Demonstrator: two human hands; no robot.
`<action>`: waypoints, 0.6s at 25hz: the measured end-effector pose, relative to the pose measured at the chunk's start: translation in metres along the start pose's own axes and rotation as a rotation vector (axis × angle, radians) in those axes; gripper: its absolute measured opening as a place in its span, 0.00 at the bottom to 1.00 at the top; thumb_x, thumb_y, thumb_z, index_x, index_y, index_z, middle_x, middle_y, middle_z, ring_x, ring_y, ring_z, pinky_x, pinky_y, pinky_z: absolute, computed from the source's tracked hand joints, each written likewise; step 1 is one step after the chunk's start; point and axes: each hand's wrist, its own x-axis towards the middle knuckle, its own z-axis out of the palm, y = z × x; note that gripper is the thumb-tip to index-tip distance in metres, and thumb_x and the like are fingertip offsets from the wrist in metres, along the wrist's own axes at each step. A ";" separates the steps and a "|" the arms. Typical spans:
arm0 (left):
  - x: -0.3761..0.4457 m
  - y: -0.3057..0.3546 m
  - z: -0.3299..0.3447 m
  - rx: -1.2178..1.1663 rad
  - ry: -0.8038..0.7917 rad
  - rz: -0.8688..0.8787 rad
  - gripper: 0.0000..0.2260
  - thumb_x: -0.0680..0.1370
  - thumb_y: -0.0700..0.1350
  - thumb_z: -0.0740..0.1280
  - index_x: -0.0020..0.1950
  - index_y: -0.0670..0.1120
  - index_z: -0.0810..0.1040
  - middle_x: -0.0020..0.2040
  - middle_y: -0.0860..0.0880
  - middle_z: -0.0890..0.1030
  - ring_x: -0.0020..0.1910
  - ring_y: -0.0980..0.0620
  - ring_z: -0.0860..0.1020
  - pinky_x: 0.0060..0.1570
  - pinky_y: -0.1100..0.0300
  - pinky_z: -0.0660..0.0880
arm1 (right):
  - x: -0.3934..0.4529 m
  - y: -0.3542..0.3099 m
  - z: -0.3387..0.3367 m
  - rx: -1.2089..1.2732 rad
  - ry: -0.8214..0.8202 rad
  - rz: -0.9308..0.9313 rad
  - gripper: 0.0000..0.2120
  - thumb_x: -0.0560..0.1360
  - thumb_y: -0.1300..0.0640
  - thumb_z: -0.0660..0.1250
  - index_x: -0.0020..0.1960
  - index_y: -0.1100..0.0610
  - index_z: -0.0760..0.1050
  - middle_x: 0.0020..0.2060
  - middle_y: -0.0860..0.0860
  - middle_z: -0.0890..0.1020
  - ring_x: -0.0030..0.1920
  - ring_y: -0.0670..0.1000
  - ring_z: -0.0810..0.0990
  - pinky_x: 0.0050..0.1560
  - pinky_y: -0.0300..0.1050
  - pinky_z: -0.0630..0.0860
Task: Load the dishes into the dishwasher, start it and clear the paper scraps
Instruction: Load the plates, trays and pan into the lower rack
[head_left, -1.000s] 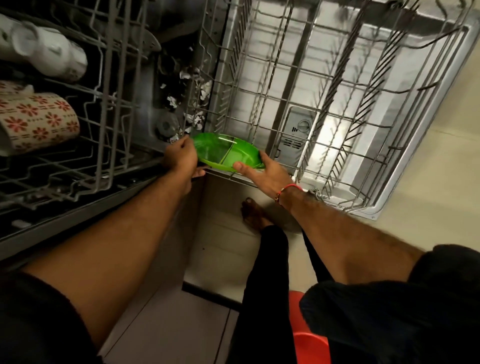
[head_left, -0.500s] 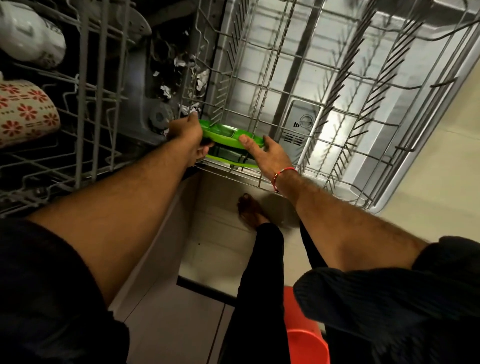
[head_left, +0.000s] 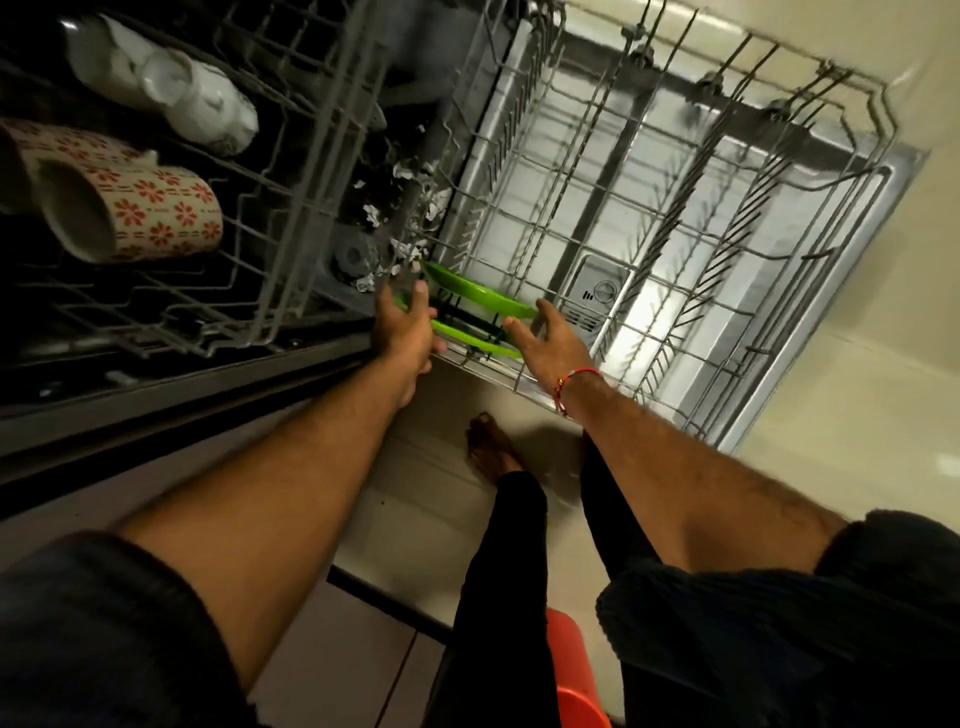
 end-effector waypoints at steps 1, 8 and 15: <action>-0.016 -0.001 -0.007 -0.023 -0.003 0.026 0.22 0.84 0.57 0.58 0.77 0.54 0.60 0.54 0.53 0.83 0.24 0.56 0.75 0.21 0.67 0.65 | -0.015 -0.007 -0.003 -0.022 0.001 -0.020 0.34 0.78 0.39 0.63 0.79 0.49 0.57 0.74 0.54 0.68 0.72 0.56 0.68 0.69 0.46 0.66; -0.157 0.015 -0.083 -0.184 -0.037 0.225 0.25 0.84 0.56 0.58 0.80 0.54 0.57 0.62 0.55 0.80 0.35 0.57 0.80 0.23 0.65 0.70 | -0.142 -0.088 -0.016 -0.293 -0.107 -0.231 0.26 0.77 0.39 0.65 0.72 0.48 0.69 0.62 0.51 0.78 0.62 0.52 0.76 0.60 0.41 0.71; -0.282 -0.028 -0.184 -0.501 0.173 0.397 0.19 0.85 0.53 0.58 0.75 0.50 0.66 0.53 0.52 0.85 0.36 0.52 0.80 0.32 0.61 0.73 | -0.293 -0.149 0.029 -0.757 -0.330 -0.602 0.21 0.79 0.47 0.65 0.69 0.56 0.73 0.64 0.55 0.79 0.65 0.54 0.76 0.62 0.41 0.70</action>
